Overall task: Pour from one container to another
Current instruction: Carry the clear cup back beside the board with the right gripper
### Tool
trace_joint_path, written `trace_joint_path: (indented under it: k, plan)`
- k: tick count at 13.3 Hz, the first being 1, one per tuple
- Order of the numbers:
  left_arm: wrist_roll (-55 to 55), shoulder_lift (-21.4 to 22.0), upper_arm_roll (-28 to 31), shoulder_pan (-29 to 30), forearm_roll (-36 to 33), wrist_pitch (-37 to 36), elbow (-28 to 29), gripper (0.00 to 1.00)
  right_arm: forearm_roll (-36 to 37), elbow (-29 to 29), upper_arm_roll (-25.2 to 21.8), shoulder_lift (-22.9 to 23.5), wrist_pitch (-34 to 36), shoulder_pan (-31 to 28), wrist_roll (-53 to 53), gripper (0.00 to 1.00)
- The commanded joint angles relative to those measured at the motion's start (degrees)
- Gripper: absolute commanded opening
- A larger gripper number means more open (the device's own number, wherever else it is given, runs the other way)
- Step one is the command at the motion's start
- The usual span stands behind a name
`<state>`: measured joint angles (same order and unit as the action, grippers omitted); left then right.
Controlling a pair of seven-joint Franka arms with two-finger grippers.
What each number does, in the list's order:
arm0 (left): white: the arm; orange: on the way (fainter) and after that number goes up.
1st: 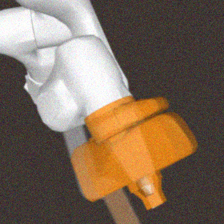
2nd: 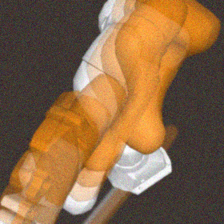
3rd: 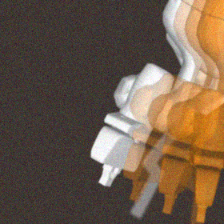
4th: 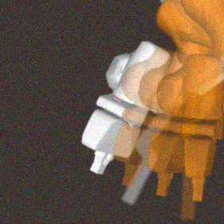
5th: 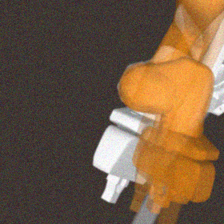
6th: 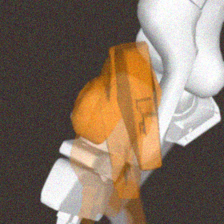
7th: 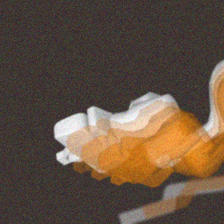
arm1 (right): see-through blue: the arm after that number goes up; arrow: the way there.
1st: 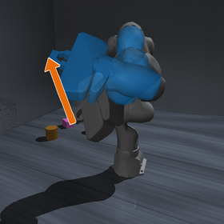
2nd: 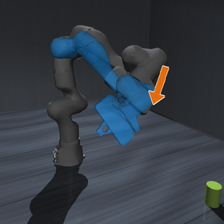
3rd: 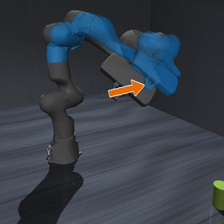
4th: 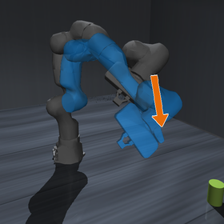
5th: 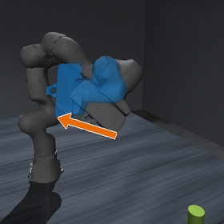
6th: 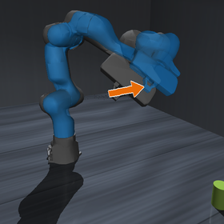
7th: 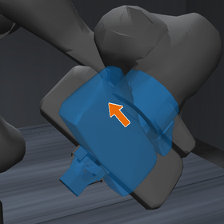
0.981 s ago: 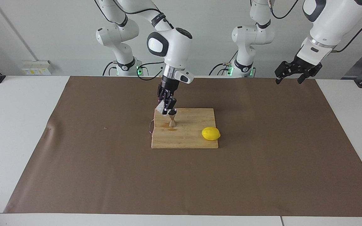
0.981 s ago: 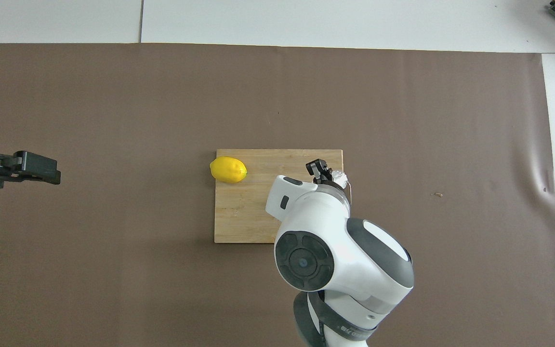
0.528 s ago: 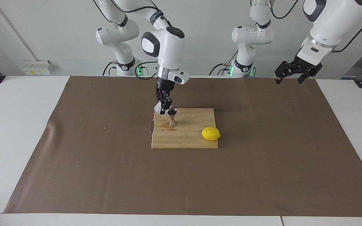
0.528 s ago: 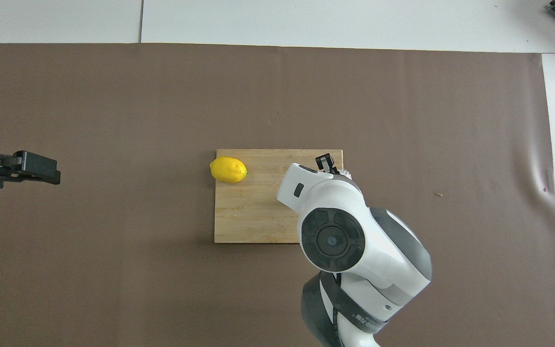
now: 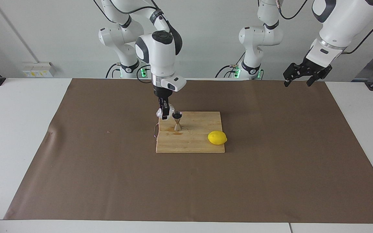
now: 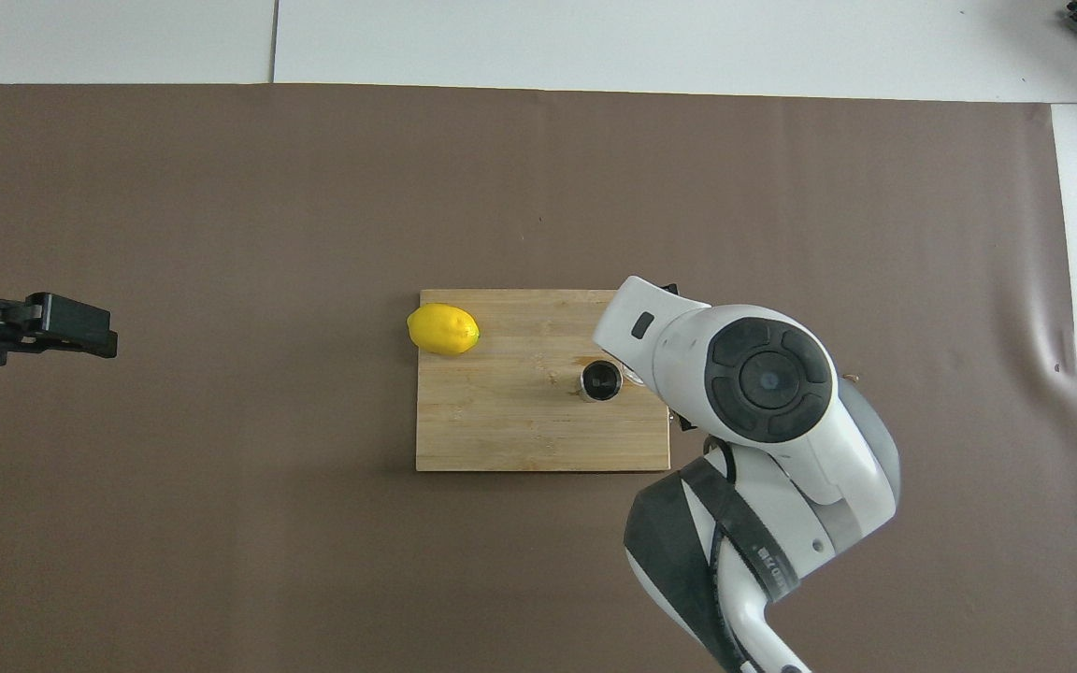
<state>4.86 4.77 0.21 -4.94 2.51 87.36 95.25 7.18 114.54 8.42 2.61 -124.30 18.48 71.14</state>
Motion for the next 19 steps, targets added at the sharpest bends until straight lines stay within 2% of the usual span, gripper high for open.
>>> trace_joint_path:
  k: [1, 9, 12, 15, 19]
  plan:
    - [0.76, 1.12, 0.05, -0.16, -1.19, -0.61, 0.81, 1.0, -6.8, 2.44, 0.36, -0.41, -1.47, -4.84, 6.27, 0.0]
    - [0.76, 1.12, 0.14, -0.16, -1.11, -0.61, 0.81, 1.0, -32.82, 6.84, 0.28, 2.3, -1.12, -18.64, 27.1, 0.0]
    - [0.76, 1.04, 0.05, -0.16, -1.11, -0.61, 0.81, 1.0, -36.61, 8.5, 0.28, 3.45, -0.85, -22.6, 32.03, 0.0]
    - [0.76, 1.12, 0.05, -0.07, -1.11, -0.61, 0.81, 1.0, -37.24, 9.3, 0.28, 5.55, -1.2, -26.82, 36.86, 0.0]
    - [0.76, 1.12, 0.05, -0.07, -1.19, -0.61, 0.81, 1.0, -43.37, 9.3, 0.28, 11.44, -1.21, -32.53, 48.54, 0.0]
